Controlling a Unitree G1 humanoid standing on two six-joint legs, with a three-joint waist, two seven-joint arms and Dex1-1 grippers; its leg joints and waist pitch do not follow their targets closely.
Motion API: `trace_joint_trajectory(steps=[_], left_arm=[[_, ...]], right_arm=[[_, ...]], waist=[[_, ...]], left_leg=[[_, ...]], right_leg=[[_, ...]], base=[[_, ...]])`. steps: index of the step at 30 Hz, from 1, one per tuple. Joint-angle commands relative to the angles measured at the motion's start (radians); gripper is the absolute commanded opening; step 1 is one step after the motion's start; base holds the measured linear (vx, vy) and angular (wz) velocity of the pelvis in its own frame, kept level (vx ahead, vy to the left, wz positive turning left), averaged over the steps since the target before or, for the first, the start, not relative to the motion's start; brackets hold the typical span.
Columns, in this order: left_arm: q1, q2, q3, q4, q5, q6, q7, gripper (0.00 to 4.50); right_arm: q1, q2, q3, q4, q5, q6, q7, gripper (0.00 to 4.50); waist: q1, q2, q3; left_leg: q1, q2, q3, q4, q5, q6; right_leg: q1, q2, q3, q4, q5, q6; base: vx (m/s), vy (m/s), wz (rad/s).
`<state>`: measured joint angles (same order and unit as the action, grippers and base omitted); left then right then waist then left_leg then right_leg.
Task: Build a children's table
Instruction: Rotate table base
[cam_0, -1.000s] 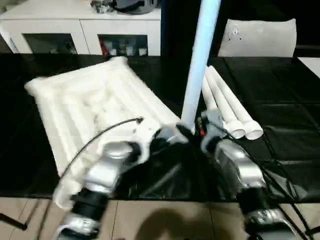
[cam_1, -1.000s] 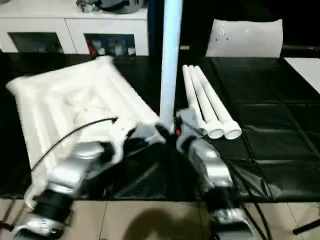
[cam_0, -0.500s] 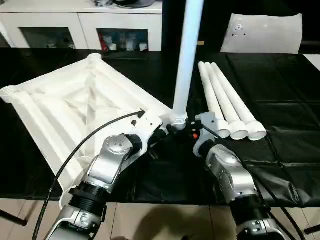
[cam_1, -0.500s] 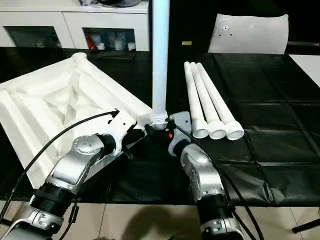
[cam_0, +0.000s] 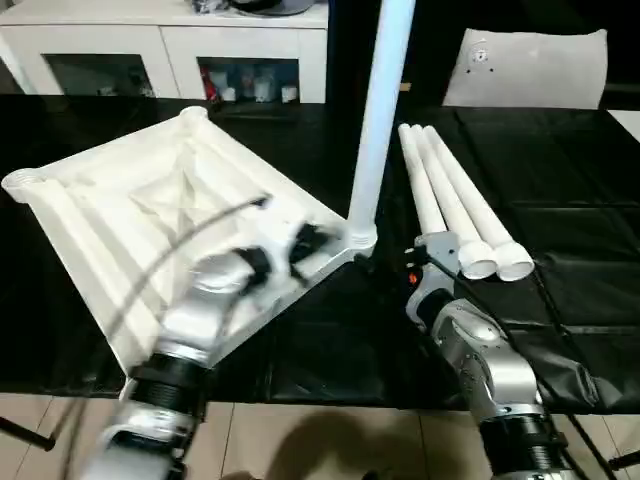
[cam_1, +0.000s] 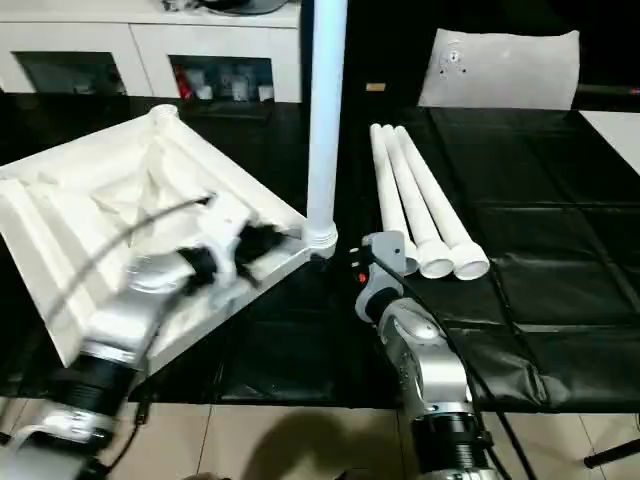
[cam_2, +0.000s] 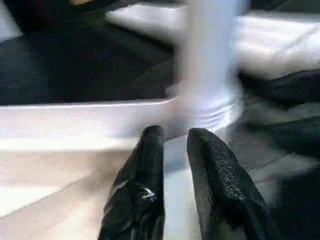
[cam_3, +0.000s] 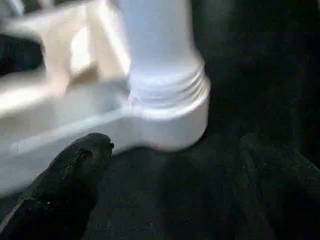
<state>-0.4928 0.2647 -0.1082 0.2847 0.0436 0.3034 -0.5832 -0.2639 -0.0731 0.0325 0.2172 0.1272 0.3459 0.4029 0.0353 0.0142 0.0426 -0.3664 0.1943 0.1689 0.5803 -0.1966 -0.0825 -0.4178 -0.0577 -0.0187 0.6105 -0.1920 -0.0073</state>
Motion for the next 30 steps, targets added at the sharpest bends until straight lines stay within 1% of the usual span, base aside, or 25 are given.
trace_joint_trajectory(steps=[1, 2, 3, 4, 5, 6, 7, 8, 9, 10, 12, 13, 14, 16, 18, 20, 21, 22, 24, 25, 26, 27, 28, 29, 30], left_arm=[[0.008, 0.08, 0.024, -0.067, 0.074, 0.057, 0.023, 0.92], [0.028, 0.15, 0.037, -0.112, 0.114, 0.105, 0.027, 0.92], [0.036, 0.176, 0.042, -0.128, 0.129, 0.123, 0.029, 0.92], [0.06, 0.228, 0.078, -0.169, 0.15, 0.172, 0.037, 0.76], [0.06, 0.228, 0.078, -0.169, 0.15, 0.172, 0.037, 0.76], [0.08, 0.27, 0.095, -0.196, 0.169, 0.208, 0.032, 0.65], [0.108, 0.325, 0.105, -0.224, 0.19, 0.245, 0.02, 0.58], [0.128, 0.365, 0.109, -0.243, 0.206, 0.271, 0.01, 0.55], [0.158, 0.414, 0.109, -0.264, 0.223, 0.301, -0.006, 0.48], [0.167, 0.426, 0.109, -0.271, 0.228, 0.313, -0.009, 0.32], [0.187, 0.451, 0.104, -0.289, 0.236, 0.349, -0.02, 0.16], [0.197, 0.466, 0.096, -0.301, 0.239, 0.372, -0.027, 0.12], [0.209, 0.479, 0.088, -0.306, 0.251, 0.389, -0.03, 0.12], [0.235, 0.503, 0.056, -0.317, 0.266, 0.409, -0.054, 0.06], [0.252, 0.53, 0.009, -0.331, 0.282, 0.437, -0.077, 0.06], [0.258, 0.528, 0.002, -0.34, 0.273, 0.457, -0.086, 0.06], [0.262, 0.533, -0.009, -0.349, 0.281, 0.468, -0.095, 0.06], [0.265, 0.538, -0.019, -0.36, 0.29, 0.481, -0.103, 0.06], [0.267, 0.535, -0.024, -0.377, 0.275, 0.507, -0.119, 0.06], [0.273, 0.545, -0.039, -0.389, 0.269, 0.517, -0.142, 0.06], [0.283, 0.537, -0.045, -0.415, 0.227, 0.542, -0.18, 0.06], [0.283, 0.537, -0.045, -0.415, 0.227, 0.542, -0.18, 0.06], [0.29, 0.524, -0.05, -0.435, 0.186, 0.549, -0.214, 0.06], [0.291, 0.521, -0.05, -0.439, 0.177, 0.551, -0.22, 0.06], [0.296, 0.5, -0.055, -0.471, 0.119, 0.557, -0.264, 0.06]], right_arm=[[0.014, -0.02, 0.079, -0.026, -0.046, 0.011, 0.054, 4.5], [0.014, -0.025, 0.109, -0.033, -0.054, 0.02, 0.072, 4.5], [0.014, -0.025, 0.118, -0.038, -0.055, 0.025, 0.077, 4.5], [0.004, -0.014, 0.116, -0.034, -0.044, 0.055, 0.063, 4.5], [0.004, -0.014, 0.116, -0.034, -0.044, 0.055, 0.063, 4.5], [-0.006, -0.009, 0.116, -0.022, -0.042, 0.064, 0.06, 4.5], [-0.021, -0.003, 0.119, -0.002, -0.046, 0.062, 0.051, 4.5], [-0.032, 0.0, 0.122, 0.012, -0.05, 0.059, 0.046, 4.5], [-0.052, 0.007, 0.125, 0.04, -0.059, 0.053, 0.034, 4.5], [-0.058, 0.009, 0.125, 0.049, -0.061, 0.053, 0.033, 4.5], [-0.077, 0.014, 0.13, 0.077, -0.068, 0.051, 0.032, 4.5], [-0.085, 0.015, 0.134, 0.089, -0.072, 0.05, 0.032, 4.5], [-0.098, 0.017, 0.144, 0.107, -0.076, 0.053, 0.042, 4.5], [-0.123, 0.027, 0.157, 0.143, -0.078, 0.051, 0.052, 4.5], [-0.15, 0.038, 0.161, 0.184, -0.08, 0.04, 0.045, 4.5], [-0.161, 0.041, 0.165, 0.203, -0.085, 0.032, 0.042, 4.5], [-0.167, 0.043, 0.165, 0.216, -0.088, 0.027, 0.041, 4.5], [-0.176, 0.043, 0.168, 0.234, -0.095, 0.015, 0.041, 4.5], [-0.186, 0.045, 0.166, 0.252, -0.091, 0.02, 0.046, 4.5], [-0.191, 0.055, 0.155, 0.263, -0.069, 0.017, 0.064, 4.5], [-0.207, 0.066, 0.139, 0.284, -0.051, 0.037, 0.069, 4.5], [-0.207, 0.066, 0.139, 0.284, -0.051, 0.037, 0.069, 4.5], [-0.223, 0.072, 0.134, 0.311, -0.055, 0.027, 0.052, 4.5], [-0.227, 0.073, 0.132, 0.317, -0.056, 0.02, 0.048, 4.5], [-0.25, 0.086, 0.117, 0.356, -0.058, -0.008, 0.014, 4.5]], waist=[[0.005, 0.005, -0.059], [0.002, 0.005, -0.059], [-0.001, 0.007, -0.059], [-0.001, 0.01, -0.058], [0.0, 0.011, -0.061], [0.0, 0.005, -0.058], [0.002, 0.012, -0.059], [0.0, 0.012, -0.056], [0.002, 0.007, -0.055], [-0.001, 0.011, -0.051], [0.003, 0.016, -0.048], [0.009, 0.015, -0.048], [0.011, 0.015, -0.048], [0.014, 0.009, -0.049], [0.013, 0.01, -0.051], [0.013, 0.013, -0.051], [0.012, 0.011, -0.051], [0.013, 0.013, -0.053], [0.01, 0.01, -0.052], [0.01, 0.009, -0.05], [0.009, 0.01, -0.05], [0.006, 0.009, -0.049], [0.004, 0.011, -0.048], [0.002, 0.011, -0.05], [0.002, 0.012, -0.05]], left_leg=[[0.001, 0.019, -0.005, -0.059, -0.126, 0.018], [-0.002, 0.017, -0.005, -0.058, -0.115, 0.019], [-0.001, 0.018, -0.007, -0.059, -0.105, 0.018], [0.006, 0.017, -0.002, -0.056, -0.109, 0.019], [0.009, 0.019, -0.003, -0.055, -0.101, 0.018], [0.006, 0.018, -0.001, -0.056, -0.09, 0.018], [0.009, 0.021, -0.004, -0.058, -0.102, 0.013], [0.007, 0.019, -0.003, -0.059, -0.111, 0.013], [0.01, 0.022, -0.005, -0.061, -0.13, 0.006], [0.009, 0.019, -0.004, -0.065, -0.155, -0.002], [0.019, 0.023, -0.003, -0.066, -0.199, -0.015], [0.018, 0.022, -0.003, -0.067, -0.211, -0.021], [0.018, 0.023, -0.004, -0.068, -0.214, -0.025], [0.013, 0.022, -0.005, -0.069, -0.207, -0.026], [0.012, 0.021, -0.007, -0.068, -0.193, -0.026], [0.013, 0.02, -0.005, -0.066, -0.182, -0.028], [0.01, 0.019, -0.005, -0.065, -0.176, -0.028], [0.011, 0.018, -0.005, -0.064, -0.166, -0.028], [0.01, 0.018, -0.004, -0.064, -0.172, -0.028], [0.009, 0.018, -0.005, -0.064, -0.181, -0.026], [0.01, 0.018, -0.005, -0.064, -0.19, -0.024], [0.008, 0.018, -0.006, -0.066, -0.193, -0.026], [0.008, 0.017, -0.007, -0.067, -0.2, -0.029], [0.009, 0.017, -0.007, -0.065, -0.199, -0.031], [0.012, 0.018, -0.005, -0.064, -0.202, -0.032]], right_leg=[[0.066, -0.052, 0.026, -0.065, -0.081, -0.17], [0.067, -0.051, 0.027, -0.064, -0.067, -0.17], [0.068, -0.05, 0.026, -0.058, -0.041, -0.176], [0.06, -0.048, 0.027, -0.063, -0.041, -0.184], [0.062, -0.051, 0.028, -0.058, -0.021, -0.195], [0.062, -0.046, 0.027, -0.057, -0.001, -0.207], [0.059, -0.05, 0.027, -0.053, -0.007, -0.217], [0.057, -0.047, 0.026, -0.055, -0.022, -0.215], [0.056, -0.051, 0.026, -0.055, -0.053, -0.214], [0.054, -0.048, 0.026, -0.06, -0.101, -0.205], [0.044, -0.049, 0.03, -0.068, -0.147, -0.201], [0.045, -0.051, 0.03, -0.066, -0.155, -0.2], [0.045, -0.051, 0.03, -0.066, -0.157, -0.198], [0.047, -0.052, 0.03, -0.064, -0.143, -0.192], [0.049, -0.054, 0.031, -0.06, -0.126, -0.196], [0.047, -0.053, 0.03, -0.058, -0.106, -0.202], [0.05, -0.053, 0.03, -0.057, -0.091, -0.204], [0.052, -0.053, 0.03, -0.056, -0.077, -0.207], [0.053, -0.054, 0.03, -0.057, -0.082, -0.213], [0.053, -0.054, 0.031, -0.059, -0.1, -0.212], [0.052, -0.055, 0.031, -0.06, -0.119, -0.212], [0.054, -0.056, 0.031, -0.059, -0.126, -0.213], [0.053, -0.054, 0.03, -0.06, -0.144, -0.21], [0.052, -0.055, 0.03, -0.06, -0.146, -0.212], [0.048, -0.056, 0.031, -0.061, -0.146, -0.218]], base=[[0.0, 0.0, 0.0], [0.0, 0.0, 0.0], [0.0, 0.0, 0.0], [0.0, 0.0, 0.0], [0.0, 0.0, 0.0], [0.0, 0.0, 0.0], [0.0, 0.0, 0.0], [0.0, 0.0, 0.0], [0.0, 0.0, 0.0], [0.0, 0.0, 0.0], [0.0, 0.0, 0.0], [0.0, 0.0, 0.0], [0.0, 0.0, 0.0], [0.0, 0.0, 0.0], [0.0, 0.0, 0.0], [0.0, 0.0, 0.0], [0.0, 0.0, 0.0], [0.0, 0.0, 0.0], [0.0, 0.0, 0.0], [0.0, 0.0, 0.0], [0.0, 0.0, 0.0], [0.0, 0.0, 0.0], [0.0, 0.0, 0.0], [0.0, 0.0, 0.0], [0.0, 0.0, 0.0]])
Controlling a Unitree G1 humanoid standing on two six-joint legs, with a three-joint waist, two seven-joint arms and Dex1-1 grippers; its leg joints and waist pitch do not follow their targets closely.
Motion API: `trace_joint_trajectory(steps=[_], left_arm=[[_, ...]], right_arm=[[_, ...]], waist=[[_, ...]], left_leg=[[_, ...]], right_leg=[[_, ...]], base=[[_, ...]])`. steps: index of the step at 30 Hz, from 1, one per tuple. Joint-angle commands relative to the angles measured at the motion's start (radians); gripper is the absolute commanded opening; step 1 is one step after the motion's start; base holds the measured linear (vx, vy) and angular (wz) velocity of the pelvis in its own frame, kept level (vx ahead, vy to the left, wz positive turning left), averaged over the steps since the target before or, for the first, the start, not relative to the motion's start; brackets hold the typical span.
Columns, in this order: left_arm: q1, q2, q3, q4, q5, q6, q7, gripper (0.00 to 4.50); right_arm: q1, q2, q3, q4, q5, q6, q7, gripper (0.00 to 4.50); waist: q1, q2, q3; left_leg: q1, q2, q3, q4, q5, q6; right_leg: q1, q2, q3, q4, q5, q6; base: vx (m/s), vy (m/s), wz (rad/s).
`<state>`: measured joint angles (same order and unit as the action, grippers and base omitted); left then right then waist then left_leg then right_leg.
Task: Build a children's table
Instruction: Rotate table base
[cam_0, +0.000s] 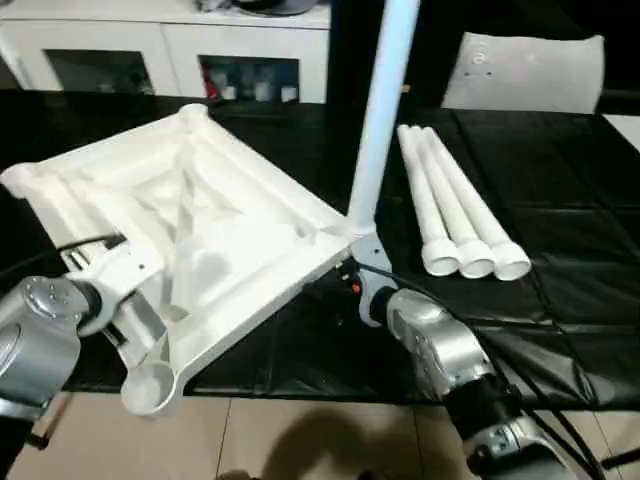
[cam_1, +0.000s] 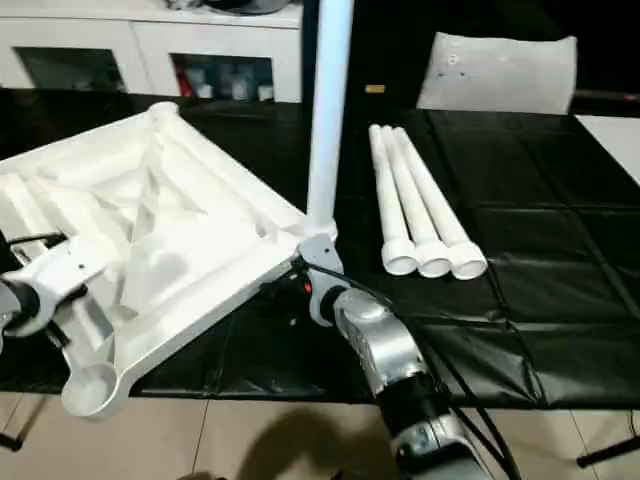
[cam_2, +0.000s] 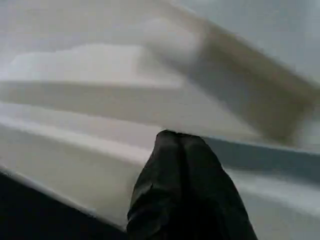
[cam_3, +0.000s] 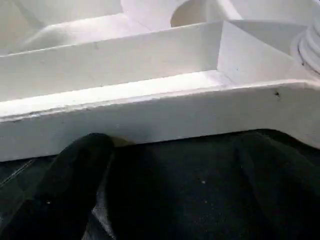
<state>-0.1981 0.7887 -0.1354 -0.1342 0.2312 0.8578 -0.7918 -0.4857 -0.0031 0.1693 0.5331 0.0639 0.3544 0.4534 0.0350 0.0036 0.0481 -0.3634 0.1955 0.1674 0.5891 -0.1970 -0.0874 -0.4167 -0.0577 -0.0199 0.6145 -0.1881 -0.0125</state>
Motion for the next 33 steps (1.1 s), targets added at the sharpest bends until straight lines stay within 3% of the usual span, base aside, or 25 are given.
trace_joint_trajectory(steps=[1, 5, 10, 13, 14, 18, 21, 24, 25, 26, 27, 28, 29, 31, 33], left_arm=[[0.002, -0.032, -0.031, -0.068, -0.094, 0.006, -0.076, 0.06], [-0.002, -0.085, -0.073, -0.117, -0.196, 0.017, -0.18, 0.06], [-0.061, -0.203, -0.107, -0.078, -0.246, -0.004, -0.177, 0.06], [-0.089, -0.248, -0.108, -0.044, -0.255, -0.028, -0.156, 0.06], [-0.125, -0.302, -0.102, 0.007, -0.255, -0.056, -0.115, 0.06], [-0.185, -0.364, -0.091, 0.117, -0.21, -0.116, -0.021, 0.06], [-0.219, -0.392, -0.084, 0.175, -0.193, -0.152, 0.023, 0.06], [-0.231, -0.433, -0.048, 0.179, -0.22, -0.156, 0.049, 0.06], [-0.231, -0.445, -0.036, 0.178, -0.23, -0.158, 0.058, 0.06], [-0.23, -0.445, -0.036, 0.176, -0.231, -0.159, 0.058, 0.06], [-0.221, -0.432, -0.037, 0.15, -0.237, -0.169, 0.051, 0.06], [-0.221, -0.432, -0.037, 0.15, -0.237, -0.169, 0.051, 0.06], [-0.208, -0.408, -0.039, 0.115, -0.242, -0.169, 0.034, 0.22], [-0.198, -0.395, -0.037, 0.089, -0.248, -0.161, 0.022, 0.22], [-0.18, -0.365, -0.029, 0.035, -0.261, -0.147, 0.0, 0.53]], right_arm=[[-0.04, 0.023, -0.029, 0.06, 0.005, -0.026, -0.053, 4.5], [-0.104, 0.029, -0.025, 0.158, -0.039, -0.078, -0.116, 4.5], [-0.146, 0.034, -0.042, 0.211, -0.04, -0.075, -0.142, 4.5], [-0.157, 0.03, -0.045, 0.229, -0.042, -0.076, -0.144, 4.5], [-0.165, 0.032, -0.058, 0.237, -0.027, -0.074, -0.125, 4.5], [-0.176, 0.022, -0.053, 0.241, -0.05, -0.116, -0.137, 4.5], [-0.197, 0.01, -0.085, 0.244, -0.043, -0.11, -0.171, 4.5], [-0.27, -0.028, -0.144, 0.258, -0.027, -0.089, -0.238, 4.5], [-0.288, -0.035, -0.16, 0.265, -0.024, -0.086, -0.25, 4.5], [-0.293, -0.036, -0.164, 0.267, -0.023, -0.085, -0.254, 4.5], [-0.353, -0.061, -0.195, 0.316, -0.02, -0.079, -0.287, 4.5], [-0.353, -0.061, -0.195, 0.316, -0.02, -0.079, -0.287, 4.5], [-0.427, -0.092, -0.221, 0.388, -0.019, -0.068, -0.326, 4.5], [-0.466, -0.111, -0.227, 0.435, -0.023, -0.055, -0.352, 4.5], [-0.535, -0.145, -0.247, 0.536, -0.019, -0.036, -0.395, 4.5]], waist=[[0.001, 0.022, -0.055], [0.003, 0.02, -0.054], [-0.002, 0.016, -0.062], [-0.005, 0.014, -0.063], [-0.005, 0.017, -0.064], [-0.004, 0.016, -0.064], [-0.004, 0.015, -0.065], [-0.003, 0.021, -0.069], [-0.003, 0.017, -0.07], [-0.003, 0.016, -0.069], [-0.001, 0.02, -0.068], [-0.003, 0.02, -0.069], [-0.002, 0.02, -0.067], [0.0, 0.017, -0.066], [-0.001, 0.016, -0.067]], left_leg=[[0.009, 0.016, -0.003, -0.074, -0.206, -0.03], [0.01, 0.015, 0.001, -0.072, -0.218, -0.036], [0.004, 0.011, 0.001, -0.066, -0.148, -0.023], [0.003, 0.009, 0.003, -0.064, -0.132, -0.014], [0.001, 0.008, 0.003, -0.062, -0.123, -0.008], [0.002, 0.01, 0.003, -0.062, -0.149, -0.002], [0.003, 0.012, 0.001, -0.062, -0.149, -0.002], [0.006, 0.013, 0.003, -0.057, -0.118, -0.001], [0.006, 0.012, 0.004, -0.056, -0.113, 0.004], [0.005, 0.012, 0.005, -0.055, -0.111, 0.006], [0.003, 0.01, 0.004, -0.055, -0.111, 0.008], [0.005, 0.011, 0.004, -0.055, -0.118, 0.008], [0.006, 0.011, 0.005, -0.054, -0.132, 0.007], [0.006, 0.011, 0.007, -0.055, -0.133, 0.005], [0.005, 0.01, 0.006, -0.054, -0.129, -0.004]], right_leg=[[0.047, -0.054, 0.032, -0.066, -0.154, -0.218], [0.043, -0.051, 0.031, -0.065, -0.162, -0.219], [0.058, -0.051, 0.031, -0.056, -0.071, -0.21], [0.059, -0.049, 0.03, -0.056, -0.047, -0.219], [0.061, -0.049, 0.03, -0.053, -0.03, -0.222], [0.063, -0.05, 0.028, -0.06, -0.059, -0.22], [0.063, -0.051, 0.028, -0.061, -0.083, -0.216], [0.063, -0.049, 0.028, -0.055, -0.021, -0.227], [0.063, -0.047, 0.027, -0.053, 0.0, -0.235], [0.063, -0.047, 0.027, -0.052, 0.005, -0.236], [0.064, -0.048, 0.026, -0.051, 0.002, -0.236], [0.061, -0.048, 0.025, -0.052, -0.009, -0.238], [0.059, -0.048, 0.025, -0.054, -0.027, -0.237], [0.06, -0.045, 0.024, -0.054, -0.03, -0.232], [0.061, -0.046, 0.022, -0.048, -0.031, -0.235]], base=[[0.0, 0.0, 0.0], [0.0, 0.0, 0.0], [0.0, 0.0, 0.0], [0.0, 0.0, 0.0], [0.0, 0.0, 0.0], [0.0, 0.0, 0.0], [0.0, 0.0, 0.0], [0.0, 0.0, 0.0], [0.0, 0.0, 0.0], [0.0, 0.0, 0.0], [0.0, 0.0, 0.0], [0.0, 0.0, 0.0], [0.0, 0.0, 0.0], [0.0, 0.0, 0.0], [0.0, 0.0, 0.0]])
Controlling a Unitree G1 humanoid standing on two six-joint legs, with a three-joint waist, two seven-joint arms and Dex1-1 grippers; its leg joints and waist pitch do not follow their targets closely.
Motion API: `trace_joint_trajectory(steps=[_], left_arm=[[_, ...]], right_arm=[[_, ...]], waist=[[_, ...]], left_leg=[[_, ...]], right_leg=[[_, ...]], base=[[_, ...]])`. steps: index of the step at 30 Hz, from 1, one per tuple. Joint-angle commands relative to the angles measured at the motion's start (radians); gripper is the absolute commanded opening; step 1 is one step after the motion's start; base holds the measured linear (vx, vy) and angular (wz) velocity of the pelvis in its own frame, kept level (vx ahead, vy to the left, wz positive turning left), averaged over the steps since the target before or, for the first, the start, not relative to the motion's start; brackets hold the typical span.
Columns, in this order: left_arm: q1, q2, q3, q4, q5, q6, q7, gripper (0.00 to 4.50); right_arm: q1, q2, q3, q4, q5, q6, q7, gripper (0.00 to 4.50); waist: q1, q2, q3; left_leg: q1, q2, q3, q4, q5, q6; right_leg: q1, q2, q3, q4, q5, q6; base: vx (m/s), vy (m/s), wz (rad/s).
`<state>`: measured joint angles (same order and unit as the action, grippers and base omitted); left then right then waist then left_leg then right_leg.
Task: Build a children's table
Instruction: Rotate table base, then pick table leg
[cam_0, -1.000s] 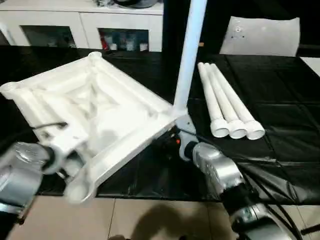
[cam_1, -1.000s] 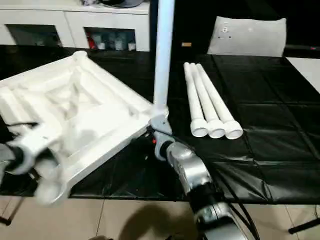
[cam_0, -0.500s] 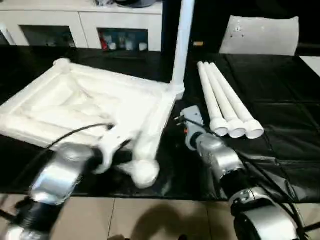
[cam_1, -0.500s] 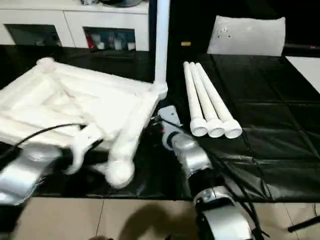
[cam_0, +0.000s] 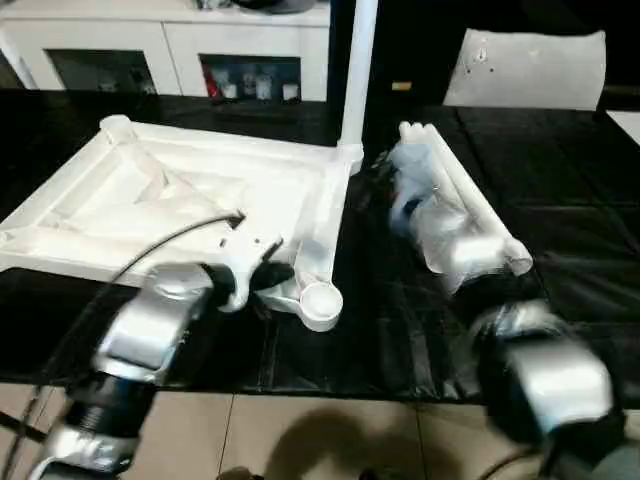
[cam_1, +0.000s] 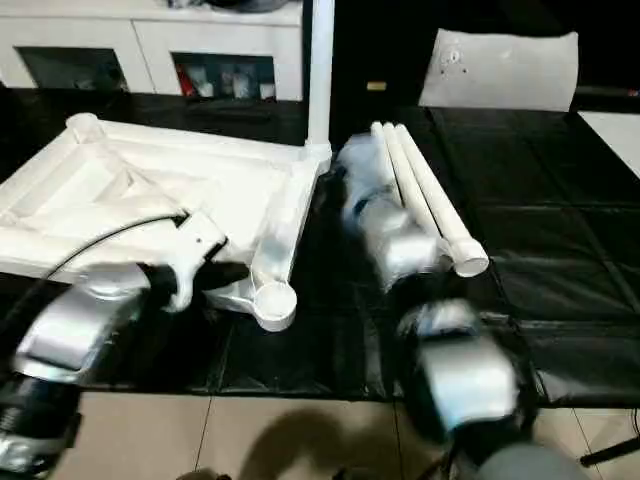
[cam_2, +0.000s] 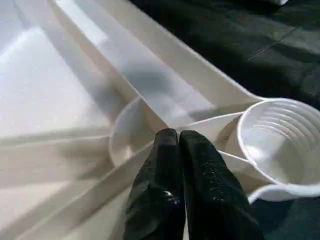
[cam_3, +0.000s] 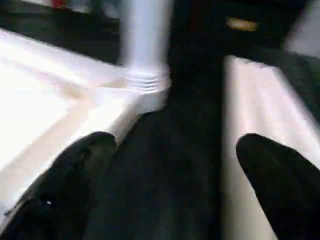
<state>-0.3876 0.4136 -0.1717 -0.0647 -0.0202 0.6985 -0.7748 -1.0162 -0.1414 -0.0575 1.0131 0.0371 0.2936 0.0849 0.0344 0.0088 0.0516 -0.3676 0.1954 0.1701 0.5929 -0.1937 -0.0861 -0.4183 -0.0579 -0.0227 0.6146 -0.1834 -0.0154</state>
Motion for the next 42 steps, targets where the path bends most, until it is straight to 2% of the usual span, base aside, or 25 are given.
trace_joint_trajectory(steps=[1, 4, 5, 6, 7, 8, 10, 11, 12, 15, 18, 19, 20, 22, 24, 26, 29, 30, 37, 38, 42], left_arm=[[0.011, 0.013, 0.008, -0.039, -0.01, 0.013, -0.018, 0.53], [0.034, 0.048, 0.015, -0.111, -0.029, 0.043, -0.051, 0.65], [0.041, 0.061, 0.016, -0.138, -0.036, 0.054, -0.059, 0.92], [0.047, 0.069, 0.019, -0.161, -0.043, 0.067, -0.064, 0.98], [0.047, 0.069, 0.019, -0.161, -0.043, 0.067, -0.064, 0.99], [0.053, 0.081, 0.022, -0.192, -0.058, 0.084, -0.067, 1.0], [0.058, 0.09, 0.024, -0.212, -0.067, 0.094, -0.068, 1.25], [0.06, 0.095, 0.023, -0.223, -0.068, 0.096, -0.064, 1.43], [0.06, 0.096, 0.023, -0.225, -0.067, 0.095, -0.063, 1.43], [0.062, 0.101, 0.021, -0.234, -0.057, 0.098, -0.045, 1.57], [0.061, 0.106, 0.017, -0.234, -0.058, 0.102, -0.044, 1.88], [0.063, 0.108, 0.016, -0.237, -0.059, 0.106, -0.042, 1.88], [0.066, 0.113, 0.015, -0.248, -0.069, 0.116, -0.036, 1.92], [0.069, 0.116, 0.014, -0.255, -0.074, 0.121, -0.033, 2.23], [0.073, 0.121, 0.008, -0.264, -0.08, 0.128, -0.037, 2.29], [0.077, 0.128, 0.0, -0.273, -0.087, 0.134, -0.046, 2.4], [0.08, 0.131, -0.004, -0.279, -0.091, 0.137, -0.051, 2.69], [0.08, 0.131, -0.006, -0.281, -0.093, 0.139, -0.049, 2.71], [0.073, 0.137, -0.013, -0.287, -0.104, 0.146, -0.044, 2.73], [0.071, 0.139, -0.015, -0.287, -0.107, 0.147, -0.043, 2.73], [0.07, 0.141, -0.02, -0.287, -0.109, 0.147, -0.042, 2.73]], right_arm=[[-0.009, -0.009, -0.022, 0.063, 0.009, 0.026, -0.029, 4.5], [-0.047, -0.028, -0.054, 0.15, 0.026, 0.024, -0.043, 4.5], [-0.054, -0.034, -0.06, 0.17, 0.027, 0.025, -0.051, 4.5], [-0.057, -0.037, -0.062, 0.185, 0.025, 0.03, -0.055, 4.5], [-0.057, -0.037, -0.062, 0.185, 0.025, 0.03, -0.055, 4.5], [-0.06, -0.037, -0.072, 0.211, 0.028, 0.036, -0.055, 4.5], [-0.062, -0.034, -0.081, 0.234, 0.033, 0.045, -0.051, 4.5], [-0.061, -0.028, -0.101, 0.257, 0.05, 0.059, -0.048, 4.5], [-0.06, -0.027, -0.105, 0.262, 0.053, 0.062, -0.047, 4.5], [-0.059, -0.023, -0.11, 0.291, 0.046, 0.064, -0.037, 4.5], [-0.055, -0.02, -0.116, 0.309, 0.047, 0.083, -0.036, 4.5], [-0.052, -0.021, -0.121, 0.313, 0.05, 0.096, -0.045, 4.5], [-0.052, -0.021, -0.139, 0.32, 0.061, 0.111, -0.059, 4.5], [-0.053, -0.02, -0.152, 0.324, 0.07, 0.12, -0.063, 4.5], [-0.056, -0.02, -0.165, 0.329, 0.079, 0.149, -0.055, 4.5], [-0.058, -0.02, -0.175, 0.334, 0.087, 0.175, -0.043, 4.21], [-0.059, -0.021, -0.192, 0.337, 0.103, 0.198, -0.032, 4.01], [-0.057, -0.023, -0.202, 0.338, 0.108, 0.209, -0.027, 3.9], [-0.048, -0.035, -0.256, 0.339, 0.143, 0.236, -0.031, 3.35], [-0.048, -0.037, -0.263, 0.338, 0.147, 0.241, -0.031, 3.14], [-0.046, -0.039, -0.272, 0.337, 0.151, 0.246, -0.028, 2.99]], waist=[[-0.001, 0.01, -0.068], [0.0, -0.002, -0.071], [0.0, 0.001, -0.07], [-0.001, 0.002, -0.069], [0.0, -0.002, -0.068], [0.0, -0.001, -0.068], [0.0, -0.002, -0.067], [0.0, -0.007, -0.067], [0.002, -0.003, -0.067], [0.003, -0.002, -0.065], [0.002, -0.003, -0.064], [0.002, -0.008, -0.064], [0.003, -0.005, -0.063], [0.003, -0.005, -0.06], [0.002, -0.004, -0.062], [0.002, -0.005, -0.062], [0.003, -0.004, -0.063], [0.002, -0.007, -0.063], [0.003, -0.005, -0.063], [0.003, -0.007, -0.064], [0.003, -0.005, -0.064]], left_leg=[[0.007, 0.01, 0.004, -0.057, -0.136, -0.004], [0.003, 0.01, 0.006, -0.055, -0.117, 0.011], [0.002, 0.009, 0.006, -0.055, -0.11, 0.012], [0.002, 0.01, 0.007, -0.054, -0.113, 0.013], [0.002, 0.01, 0.008, -0.054, -0.115, 0.015], [0.002, 0.01, 0.008, -0.054, -0.115, 0.016], [0.003, 0.011, 0.008, -0.054, -0.121, 0.015], [0.002, 0.011, 0.009, -0.054, -0.124, 0.015], [0.003, 0.011, 0.009, -0.053, -0.125, 0.016], [0.002, 0.012, 0.008, -0.053, -0.136, 0.01], [0.002, 0.011, 0.007, -0.053, -0.149, 0.002], [0.002, 0.011, 0.008, -0.053, -0.154, 0.001], [0.004, 0.011, 0.007, -0.053, -0.171, -0.008], [0.005, 0.011, 0.007, -0.054, -0.188, -0.013], [0.005, 0.011, 0.005, -0.054, -0.201, -0.02], [0.004, 0.011, 0.005, -0.054, -0.195, -0.019], [0.004, 0.01, 0.005, -0.054, -0.189, -0.018], [0.003, 0.011, 0.006, -0.054, -0.189, -0.016], [0.005, 0.01, 0.006, -0.053, -0.196, -0.021], [0.004, 0.01, 0.006, -0.053, -0.191, -0.021], [0.003, 0.01, 0.006, -0.052, -0.186, -0.02]], right_leg=[[0.061, -0.045, 0.025, -0.05, -0.037, -0.231], [0.065, -0.048, 0.025, -0.046, -0.022, -0.231], [0.065, -0.049, 0.025, -0.046, -0.027, -0.233], [0.063, -0.047, 0.025, -0.046, -0.03, -0.234], [0.064, -0.047, 0.024, -0.046, -0.037, -0.235], [0.063, -0.047, 0.024, -0.046, -0.042, -0.233], [0.062, -0.047, 0.024, -0.046, -0.055, -0.232], [0.062, -0.047, 0.024, -0.047, -0.058, -0.231], [0.06, -0.047, 0.023, -0.046, -0.062, -0.231], [0.059, -0.048, 0.022, -0.048, -0.083, -0.23], [0.059, -0.048, 0.022, -0.048, -0.107, -0.224], [0.058, -0.048, 0.022, -0.05, -0.117, -0.22], [0.056, -0.049, 0.023, -0.05, -0.151, -0.21], [0.053, -0.048, 0.023, -0.054, -0.178, -0.202], [0.053, -0.048, 0.022, -0.053, -0.196, -0.194], [0.051, -0.048, 0.022, -0.052, -0.184, -0.195], [0.052, -0.047, 0.022, -0.05, -0.171, -0.199], [0.052, -0.047, 0.021, -0.051, -0.167, -0.201], [0.051, -0.047, 0.021, -0.052, -0.176, -0.2], [0.052, -0.047, 0.021, -0.051, -0.17, -0.199], [0.052, -0.047, 0.02, -0.051, -0.164, -0.203]], base=[[0.0, 0.0, 0.0], [0.0, 0.0, 0.0], [0.0, 0.0, 0.0], [0.0, 0.0, 0.0], [0.0, 0.0, 0.0], [0.0, 0.0, 0.0], [0.0, 0.0, 0.0], [0.0, 0.0, 0.0], [0.0, 0.0, 0.0], [0.0, 0.0, 0.0], [0.0, 0.0, 0.0], [0.0, 0.0, 0.0], [0.0, 0.0, 0.0], [0.0, 0.0, 0.0], [0.0, 0.0, 0.0], [0.0, 0.0, 0.0], [0.0, 0.0, 0.0], [0.0, 0.0, 0.0], [0.0, 0.0, 0.0], [0.0, 0.0, 0.0], [0.0, 0.0, 0.0]])
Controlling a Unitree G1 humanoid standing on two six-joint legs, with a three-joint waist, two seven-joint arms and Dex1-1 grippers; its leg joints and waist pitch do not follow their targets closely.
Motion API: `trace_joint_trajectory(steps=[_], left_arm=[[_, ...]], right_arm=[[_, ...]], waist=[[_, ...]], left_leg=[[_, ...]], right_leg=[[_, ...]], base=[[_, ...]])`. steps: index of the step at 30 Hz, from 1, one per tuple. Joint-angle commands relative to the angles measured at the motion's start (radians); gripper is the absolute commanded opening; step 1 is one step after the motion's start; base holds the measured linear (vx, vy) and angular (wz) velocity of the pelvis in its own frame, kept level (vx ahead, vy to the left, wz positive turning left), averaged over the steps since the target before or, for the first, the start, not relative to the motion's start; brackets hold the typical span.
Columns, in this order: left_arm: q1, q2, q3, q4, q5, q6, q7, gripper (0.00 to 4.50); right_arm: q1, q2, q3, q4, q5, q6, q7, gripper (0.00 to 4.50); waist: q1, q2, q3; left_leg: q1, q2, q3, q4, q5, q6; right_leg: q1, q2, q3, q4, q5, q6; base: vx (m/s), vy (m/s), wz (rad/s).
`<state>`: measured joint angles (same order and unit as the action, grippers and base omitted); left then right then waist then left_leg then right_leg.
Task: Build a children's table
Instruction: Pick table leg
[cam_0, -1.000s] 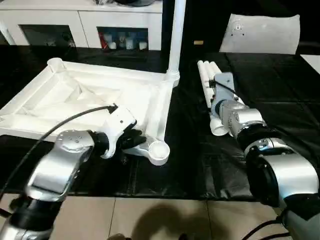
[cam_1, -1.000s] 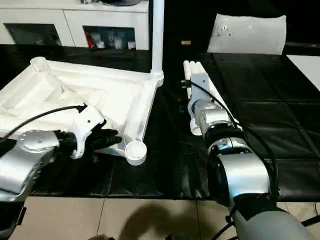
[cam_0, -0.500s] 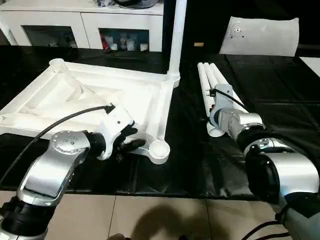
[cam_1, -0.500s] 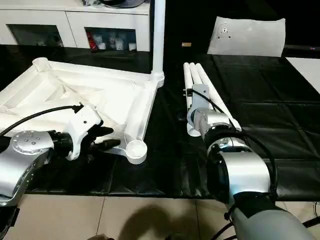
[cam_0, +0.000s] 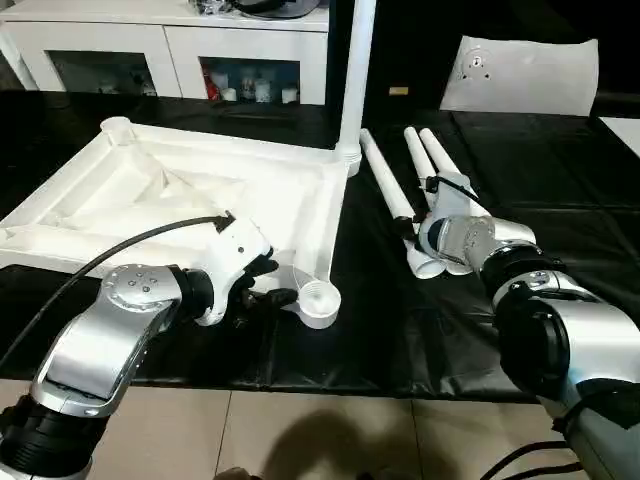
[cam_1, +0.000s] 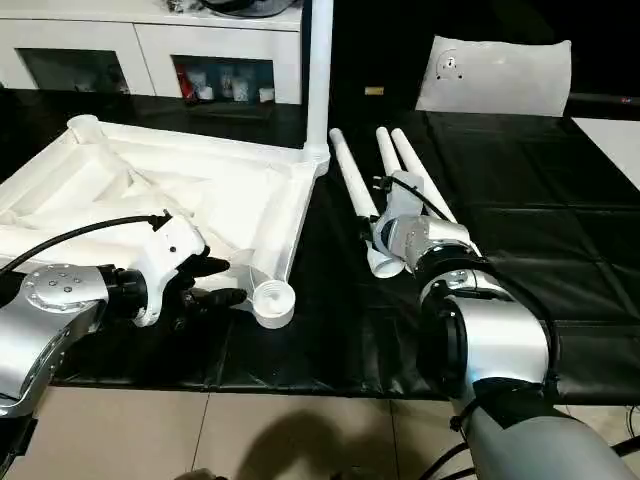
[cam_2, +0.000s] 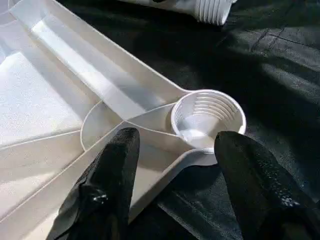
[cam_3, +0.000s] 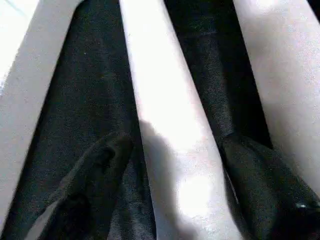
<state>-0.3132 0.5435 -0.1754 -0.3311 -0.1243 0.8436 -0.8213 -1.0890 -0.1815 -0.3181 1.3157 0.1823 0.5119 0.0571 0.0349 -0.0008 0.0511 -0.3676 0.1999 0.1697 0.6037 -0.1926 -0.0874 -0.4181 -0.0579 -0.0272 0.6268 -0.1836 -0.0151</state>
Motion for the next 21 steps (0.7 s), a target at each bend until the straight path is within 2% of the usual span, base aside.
trace_joint_trajectory(steps=[1, 7, 9, 10, 11, 15, 16, 17, 18, 19, 20, 21], left_arm=[[-0.004, 0.011, -0.018, -0.021, -0.005, 0.001, 0.003, 2.73], [-0.006, 0.014, -0.023, -0.02, -0.01, -0.002, 0.006, 2.73], [-0.004, 0.015, -0.024, -0.018, -0.01, -0.006, 0.01, 2.73], [-0.002, 0.014, -0.024, -0.017, -0.01, -0.009, 0.011, 2.73], [0.002, 0.013, -0.024, -0.016, -0.01, -0.014, 0.013, 2.73], [0.005, 0.004, -0.019, -0.006, -0.01, -0.025, 0.026, 2.73], [0.003, 0.001, -0.017, -0.002, -0.011, -0.027, 0.029, 2.73], [0.002, 0.0, -0.016, 0.002, -0.011, -0.03, 0.032, 2.73], [0.0, -0.002, -0.015, 0.009, -0.011, -0.036, 0.036, 2.73], [-0.001, -0.003, -0.015, 0.01, -0.011, -0.037, 0.037, 2.73], [-0.004, -0.006, -0.013, 0.019, -0.012, -0.044, 0.042, 2.73], [-0.004, -0.006, -0.013, 0.019, -0.012, -0.044, 0.042, 2.73]], right_arm=[[0.027, 0.002, -0.013, 0.034, 0.006, 0.029, 0.0, 2.82], [0.027, 0.001, -0.025, 0.032, 0.009, 0.024, 0.001, 2.25], [0.028, 0.0, -0.036, 0.029, 0.018, 0.014, 0.005, 2.14], [0.029, 0.0, -0.04, 0.026, 0.022, -0.002, 0.006, 2.14], [0.033, 0.003, -0.061, 0.02, 0.042, -0.034, 0.004, 1.97], [0.041, 0.005, -0.07, 0.009, 0.053, -0.057, 0.021, 1.88], [0.042, 0.009, -0.084, 0.004, 0.068, -0.069, 0.037, 1.86], [0.043, 0.011, -0.087, 0.001, 0.072, -0.077, 0.047, 1.85], [0.044, 0.014, -0.088, -0.004, 0.071, -0.086, 0.057, 1.84], [0.044, 0.014, -0.09, -0.005, 0.072, -0.088, 0.058, 1.84], [0.043, 0.019, -0.097, -0.012, 0.08, -0.105, 0.07, 1.81], [0.043, 0.019, -0.097, -0.012, 0.08, -0.105, 0.07, 1.69]], waist=[[0.003, 0.005, -0.063], [0.003, 0.005, -0.063], [0.003, 0.008, -0.063], [0.002, 0.007, -0.063], [0.002, 0.009, -0.063], [0.001, 0.012, -0.063], [0.002, 0.018, -0.064], [0.001, 0.014, -0.065], [0.001, 0.022, -0.064], [-0.001, 0.019, -0.064], [0.0, 0.026, -0.064], [0.0, 0.024, -0.064]], left_leg=[[0.004, 0.005, 0.006, -0.063, -0.189, -0.019], [0.004, 0.006, 0.005, -0.064, -0.2, -0.025], [0.004, 0.006, 0.006, -0.063, -0.201, -0.025], [0.003, 0.006, 0.005, -0.064, -0.198, -0.025], [0.004, 0.007, 0.006, -0.063, -0.199, -0.025], [0.004, 0.007, 0.006, -0.063, -0.202, -0.024], [0.006, 0.007, 0.005, -0.063, -0.208, -0.026], [0.006, 0.007, 0.006, -0.062, -0.212, -0.024], [0.006, 0.008, 0.005, -0.063, -0.216, -0.024], [0.004, 0.008, 0.005, -0.063, -0.219, -0.023], [0.005, 0.007, 0.004, -0.062, -0.217, -0.022], [0.006, 0.007, 0.004, -0.062, -0.219, -0.021]], right_leg=[[0.052, -0.048, 0.024, -0.064, -0.167, -0.204], [0.052, -0.048, 0.024, -0.065, -0.184, -0.2], [0.051, -0.048, 0.023, -0.065, -0.177, -0.202], [0.053, -0.048, 0.023, -0.064, -0.175, -0.202], [0.052, -0.049, 0.022, -0.065, -0.172, -0.202], [0.052, -0.047, 0.021, -0.065, -0.167, -0.21], [0.052, -0.047, 0.021, -0.064, -0.167, -0.21], [0.053, -0.047, 0.021, -0.065, -0.161, -0.212], [0.051, -0.047, 0.02, -0.065, -0.156, -0.218], [0.053, -0.046, 0.02, -0.065, -0.157, -0.219], [0.054, -0.048, 0.019, -0.064, -0.156, -0.223], [0.053, -0.048, 0.019, -0.065, -0.159, -0.227]], base=[[0.0, 0.0, 0.0], [0.0, 0.0, 0.0], [0.0, 0.0, 0.0], [0.0, 0.0, 0.0], [0.0, 0.0, 0.0], [0.0, 0.0, 0.0], [0.0, 0.0, 0.0], [0.0, 0.0, 0.0], [0.0, 0.0, 0.0], [0.0, 0.0, 0.0], [0.0, 0.0, 0.0], [0.0, 0.0, 0.0]])
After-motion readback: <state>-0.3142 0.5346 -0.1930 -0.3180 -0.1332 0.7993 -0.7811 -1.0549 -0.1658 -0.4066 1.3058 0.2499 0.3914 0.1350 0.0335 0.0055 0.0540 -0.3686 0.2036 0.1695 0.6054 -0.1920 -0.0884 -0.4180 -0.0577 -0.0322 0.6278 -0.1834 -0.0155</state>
